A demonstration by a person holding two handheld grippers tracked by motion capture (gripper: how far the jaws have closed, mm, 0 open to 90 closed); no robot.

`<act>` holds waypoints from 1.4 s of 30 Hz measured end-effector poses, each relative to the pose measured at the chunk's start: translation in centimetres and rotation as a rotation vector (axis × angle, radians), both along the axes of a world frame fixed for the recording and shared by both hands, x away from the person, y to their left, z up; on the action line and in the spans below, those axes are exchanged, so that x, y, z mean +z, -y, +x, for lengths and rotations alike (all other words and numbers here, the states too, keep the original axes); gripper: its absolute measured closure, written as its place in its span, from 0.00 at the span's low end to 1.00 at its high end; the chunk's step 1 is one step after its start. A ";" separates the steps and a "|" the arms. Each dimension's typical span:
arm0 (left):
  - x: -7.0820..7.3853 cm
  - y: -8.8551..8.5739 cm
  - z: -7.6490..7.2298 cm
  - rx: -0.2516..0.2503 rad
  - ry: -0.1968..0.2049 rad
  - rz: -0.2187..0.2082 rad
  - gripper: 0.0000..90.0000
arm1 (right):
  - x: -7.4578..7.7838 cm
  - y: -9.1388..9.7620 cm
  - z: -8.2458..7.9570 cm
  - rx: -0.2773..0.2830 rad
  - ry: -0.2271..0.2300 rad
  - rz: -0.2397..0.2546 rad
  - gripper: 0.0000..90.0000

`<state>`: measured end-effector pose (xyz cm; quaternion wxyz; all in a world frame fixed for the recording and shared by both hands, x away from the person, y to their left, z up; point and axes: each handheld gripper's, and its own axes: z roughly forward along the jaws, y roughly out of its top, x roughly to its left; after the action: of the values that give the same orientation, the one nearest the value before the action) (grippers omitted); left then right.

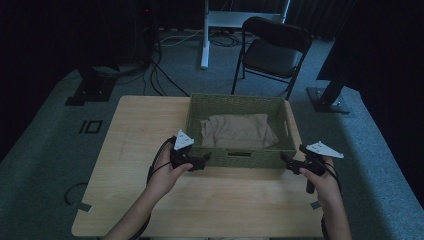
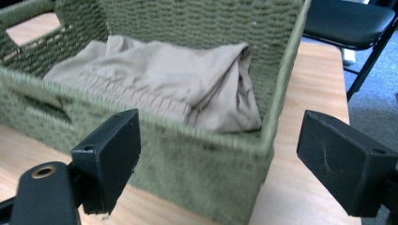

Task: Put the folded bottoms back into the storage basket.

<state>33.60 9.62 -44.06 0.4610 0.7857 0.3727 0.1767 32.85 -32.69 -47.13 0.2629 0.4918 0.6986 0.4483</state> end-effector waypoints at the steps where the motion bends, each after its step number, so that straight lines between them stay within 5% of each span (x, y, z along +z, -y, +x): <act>1: -0.3 -0.2 -0.2 0.004 0.001 0.002 0.20 | -0.2 0.0 -0.2 -0.001 -0.004 0.002 0.15; 25: -8.0 -4.9 -3.3 0.119 -0.102 0.058 0.18 | -6.3 0.5 -3.2 -0.030 -0.100 -0.008 0.15; 41: -11.0 -7.8 -4.6 0.224 -0.151 0.199 0.18 | -8.1 0.7 -4.6 -0.052 -0.162 -0.070 0.15; 42: -11.0 -8.1 -4.7 0.247 -0.155 0.200 0.18 | -8.2 0.7 -4.6 -0.060 -0.180 -0.108 0.15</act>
<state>28.92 17.69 -55.07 0.3254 0.7871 0.4814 0.2070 28.23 -33.39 -55.29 0.2387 0.5360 0.7273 0.3560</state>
